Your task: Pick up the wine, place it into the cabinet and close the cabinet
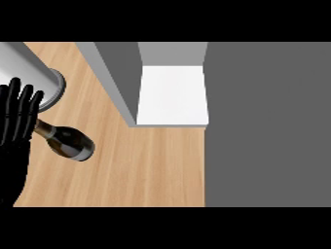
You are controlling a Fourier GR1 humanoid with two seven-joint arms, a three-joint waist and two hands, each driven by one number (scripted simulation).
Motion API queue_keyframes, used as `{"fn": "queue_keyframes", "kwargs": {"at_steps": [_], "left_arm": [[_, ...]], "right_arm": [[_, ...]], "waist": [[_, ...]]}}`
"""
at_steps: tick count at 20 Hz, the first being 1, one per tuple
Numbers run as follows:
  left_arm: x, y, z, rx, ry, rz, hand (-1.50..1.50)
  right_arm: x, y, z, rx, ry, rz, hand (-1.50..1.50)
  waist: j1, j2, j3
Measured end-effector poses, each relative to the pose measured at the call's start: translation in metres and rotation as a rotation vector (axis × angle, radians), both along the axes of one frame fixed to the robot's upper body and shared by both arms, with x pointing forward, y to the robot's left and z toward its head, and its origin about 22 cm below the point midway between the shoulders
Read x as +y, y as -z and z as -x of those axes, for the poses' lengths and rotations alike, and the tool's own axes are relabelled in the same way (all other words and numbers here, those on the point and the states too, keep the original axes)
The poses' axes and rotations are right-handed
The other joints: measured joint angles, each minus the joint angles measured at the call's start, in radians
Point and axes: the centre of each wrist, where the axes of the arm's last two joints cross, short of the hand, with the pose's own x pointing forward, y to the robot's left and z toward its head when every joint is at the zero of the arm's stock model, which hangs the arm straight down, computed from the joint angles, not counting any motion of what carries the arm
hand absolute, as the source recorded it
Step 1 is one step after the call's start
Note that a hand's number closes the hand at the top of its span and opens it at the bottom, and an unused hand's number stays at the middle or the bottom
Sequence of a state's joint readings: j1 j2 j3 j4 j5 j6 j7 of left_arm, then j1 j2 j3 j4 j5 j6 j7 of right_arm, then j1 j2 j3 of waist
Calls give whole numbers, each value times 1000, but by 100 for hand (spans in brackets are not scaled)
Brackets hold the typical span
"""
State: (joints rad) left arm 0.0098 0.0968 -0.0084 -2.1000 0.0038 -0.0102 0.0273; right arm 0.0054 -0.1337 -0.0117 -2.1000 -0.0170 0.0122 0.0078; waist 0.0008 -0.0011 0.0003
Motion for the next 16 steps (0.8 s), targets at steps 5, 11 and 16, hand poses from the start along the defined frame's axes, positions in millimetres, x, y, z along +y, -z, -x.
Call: {"fn": "queue_keyframes", "kwargs": {"at_steps": [5, 11, 16], "left_arm": [[-3, 9, 0, -9, -47, -24, -150], [-27, 26, -2, 93, -21, 171, -150], [-51, 13, 4, 125, 4, 239, -150]], "right_arm": [[3, 5, 22, 2, -15, -24, -150], [14, 2, 43, 108, -177, -39, -150], [15, -13, 59, 144, -225, -39, -150]], "waist": [[-3, 0, 0], [-9, 0, -1], [-6, 0, 0]]}}
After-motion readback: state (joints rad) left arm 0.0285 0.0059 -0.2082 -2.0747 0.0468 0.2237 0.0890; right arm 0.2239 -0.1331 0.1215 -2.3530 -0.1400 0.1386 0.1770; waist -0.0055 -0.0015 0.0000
